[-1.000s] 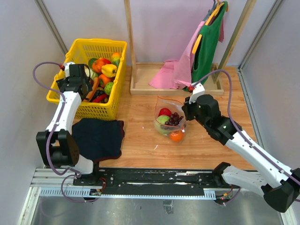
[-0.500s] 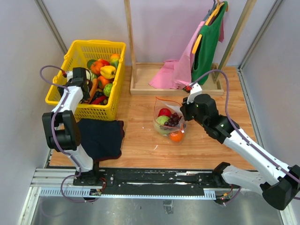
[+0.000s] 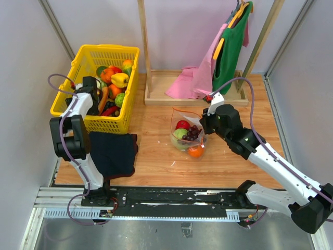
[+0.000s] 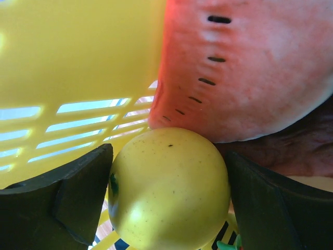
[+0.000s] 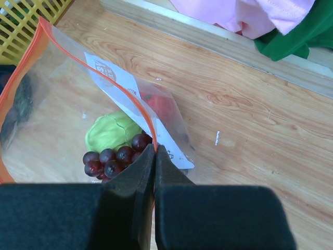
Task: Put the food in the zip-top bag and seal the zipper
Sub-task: Pick up the fake fruit from the bin.
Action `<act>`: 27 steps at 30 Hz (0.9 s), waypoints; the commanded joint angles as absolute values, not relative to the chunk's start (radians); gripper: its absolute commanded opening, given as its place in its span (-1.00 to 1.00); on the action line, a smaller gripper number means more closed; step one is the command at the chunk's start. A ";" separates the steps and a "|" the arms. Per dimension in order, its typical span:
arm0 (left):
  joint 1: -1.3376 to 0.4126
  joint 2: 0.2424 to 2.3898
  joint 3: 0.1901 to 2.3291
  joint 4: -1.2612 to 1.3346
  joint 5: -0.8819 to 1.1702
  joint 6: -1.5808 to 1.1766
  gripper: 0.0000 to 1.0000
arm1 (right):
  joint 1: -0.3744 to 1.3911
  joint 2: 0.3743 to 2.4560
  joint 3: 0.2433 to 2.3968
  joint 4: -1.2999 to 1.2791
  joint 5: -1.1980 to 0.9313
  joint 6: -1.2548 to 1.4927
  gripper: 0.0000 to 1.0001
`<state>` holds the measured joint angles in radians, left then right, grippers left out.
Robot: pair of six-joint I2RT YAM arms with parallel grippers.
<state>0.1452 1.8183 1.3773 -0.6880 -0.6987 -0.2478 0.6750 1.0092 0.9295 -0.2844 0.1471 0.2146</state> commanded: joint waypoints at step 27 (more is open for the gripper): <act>0.137 1.416 1.324 -0.632 -0.151 -0.268 -0.35 | 0.658 0.987 0.920 -0.266 0.160 0.232 -0.99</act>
<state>0.1436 1.5085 1.3449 -0.6949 -0.2840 -0.2630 0.6746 0.9989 0.9241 -0.2817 0.1486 0.2176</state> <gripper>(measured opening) 0.766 0.013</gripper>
